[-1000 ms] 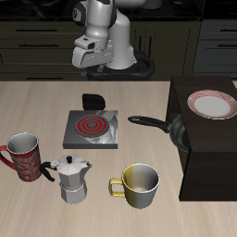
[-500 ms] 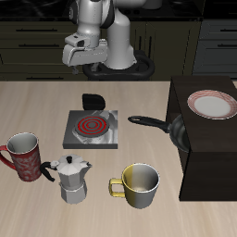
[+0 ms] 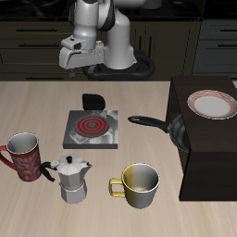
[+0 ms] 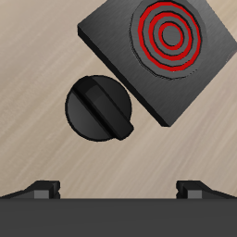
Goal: Place the frying pan on the top layer of the shelf and turn off the stove
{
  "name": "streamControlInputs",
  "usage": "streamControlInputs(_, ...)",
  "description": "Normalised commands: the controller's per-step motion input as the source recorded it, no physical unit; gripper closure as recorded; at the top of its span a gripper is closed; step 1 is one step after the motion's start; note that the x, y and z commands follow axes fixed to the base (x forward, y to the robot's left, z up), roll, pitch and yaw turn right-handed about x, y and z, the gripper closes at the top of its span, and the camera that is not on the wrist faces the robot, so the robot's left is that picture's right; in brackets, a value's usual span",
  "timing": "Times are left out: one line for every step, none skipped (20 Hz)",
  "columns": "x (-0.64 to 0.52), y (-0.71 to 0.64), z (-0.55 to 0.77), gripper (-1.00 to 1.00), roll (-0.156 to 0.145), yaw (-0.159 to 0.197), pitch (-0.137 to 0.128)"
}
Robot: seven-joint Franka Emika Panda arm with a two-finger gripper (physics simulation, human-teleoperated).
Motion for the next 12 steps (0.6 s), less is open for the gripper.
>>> streamControlInputs(0.07, 0.04, -0.04, -1.0, 0.008, -0.043, 0.016)
streamControlInputs(0.1, 0.17, -0.02, -1.0, -0.014, 0.054, -0.153)
streamControlInputs(0.21, -0.02, -0.16, -1.0, -0.004, 0.18, -0.028)
streamControlInputs(0.08, 0.13, -0.13, -1.0, 0.036, 0.002, 0.031)
streamControlInputs(0.16, 0.0, -0.01, -1.0, 0.01, 0.038, 0.002)
streamControlInputs(0.17, -0.09, 0.01, -1.0, -0.042, 0.022, -0.058)
streamControlInputs(0.27, -0.13, -0.09, -1.0, 0.015, 0.008, 0.04)
streamControlInputs(0.23, -0.17, -0.04, -1.0, -0.07, 0.008, -0.049)
streamControlInputs(0.07, 0.06, -0.05, -1.0, 0.037, -0.016, 0.013)
streamControlInputs(0.17, -0.04, -0.17, -1.0, 0.019, 0.07, 0.025)
streamControlInputs(0.19, 0.04, -0.2, -1.0, -0.01, 0.0, 0.008)
streamControlInputs(0.14, 0.06, -0.23, -1.0, 0.048, 0.087, 0.051)
